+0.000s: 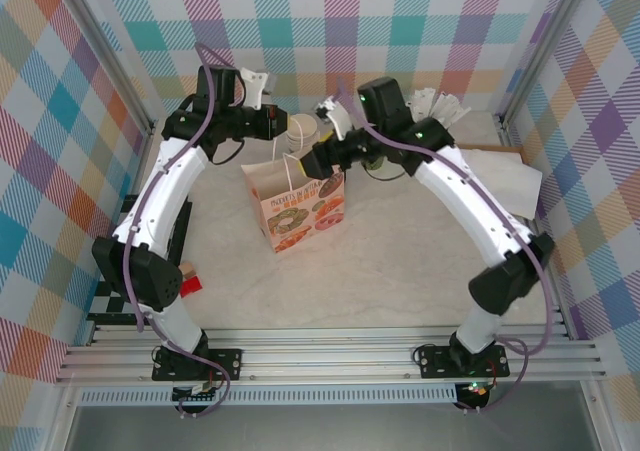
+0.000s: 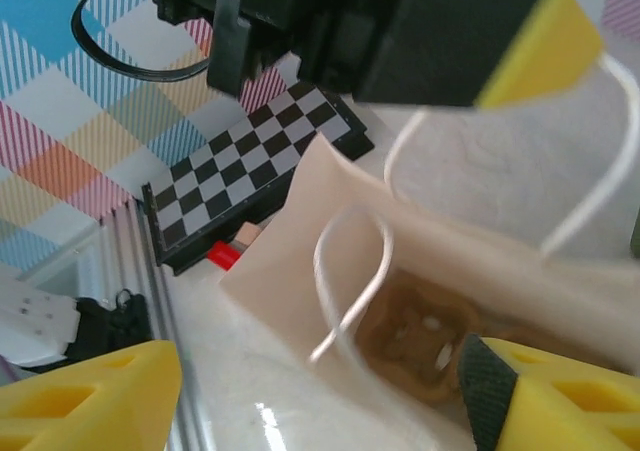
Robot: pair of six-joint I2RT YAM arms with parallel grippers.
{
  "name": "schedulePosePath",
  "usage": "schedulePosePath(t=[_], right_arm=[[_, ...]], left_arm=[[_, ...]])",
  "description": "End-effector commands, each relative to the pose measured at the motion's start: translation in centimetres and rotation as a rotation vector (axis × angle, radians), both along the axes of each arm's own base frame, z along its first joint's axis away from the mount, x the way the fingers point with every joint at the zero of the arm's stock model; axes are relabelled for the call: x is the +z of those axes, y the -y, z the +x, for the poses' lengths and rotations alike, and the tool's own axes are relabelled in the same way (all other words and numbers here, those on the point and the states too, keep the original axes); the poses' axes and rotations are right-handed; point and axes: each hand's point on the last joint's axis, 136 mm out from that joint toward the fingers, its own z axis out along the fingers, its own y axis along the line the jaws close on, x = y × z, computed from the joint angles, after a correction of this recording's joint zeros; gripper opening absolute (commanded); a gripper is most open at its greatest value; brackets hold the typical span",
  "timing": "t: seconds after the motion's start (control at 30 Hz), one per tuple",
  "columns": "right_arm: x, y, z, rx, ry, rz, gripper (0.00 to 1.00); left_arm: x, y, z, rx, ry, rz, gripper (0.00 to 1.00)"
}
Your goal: Pack the takeout coffee
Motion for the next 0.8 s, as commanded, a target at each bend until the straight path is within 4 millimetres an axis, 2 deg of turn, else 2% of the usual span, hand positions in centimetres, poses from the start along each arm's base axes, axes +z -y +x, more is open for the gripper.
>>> schedulePosePath(t=[0.0, 0.03, 0.1, 0.23, 0.27, 0.33, 0.4, 0.57, 0.67, 0.77], right_arm=[[-1.0, -2.5, 0.1, 0.156, 0.103, -0.038, 0.66], [-0.5, -3.1, -0.1, 0.182, 0.122, -0.033, 0.60], [-0.8, -4.2, -0.7, 0.243, 0.133, -0.057, 0.46], [-3.4, -4.2, -1.8, 0.274, 0.139, -0.167, 0.39], [-3.8, -3.9, -1.9, 0.267, 0.142, -0.177, 0.34], [-3.9, -3.7, -2.5, 0.263, 0.180, -0.200, 0.16], [-3.5, -3.6, -3.4, 0.266, 0.264, -0.212, 0.03], [-4.5, -3.6, -6.1, 0.305, 0.597, -0.224, 0.01], [-3.6, -3.4, -6.0, 0.257, 0.666, -0.192, 0.00], [-2.9, -3.7, -6.6, 0.265, 0.741, -0.174, 0.04]], left_arm=[[0.1, 0.3, 0.0, -0.005, -0.009, 0.018, 0.00], [0.2, 0.2, 0.2, 0.001, -0.007, 0.019, 0.00], [0.3, -0.2, 0.7, 0.028, -0.006, 0.024, 0.00], [0.5, -0.5, 1.5, 0.053, -0.002, 0.007, 0.00], [0.6, -0.4, 1.6, 0.053, 0.002, 0.002, 0.00], [0.5, -0.6, 2.0, 0.070, 0.003, 0.004, 0.00], [0.0, -1.2, 2.8, 0.116, -0.009, 0.024, 0.00], [-1.2, -3.6, 5.2, 0.272, -0.049, 0.074, 0.00], [-2.1, -4.2, 6.1, 0.316, -0.061, 0.100, 0.00], [-3.5, -4.1, 6.6, 0.311, -0.090, 0.105, 0.00]])
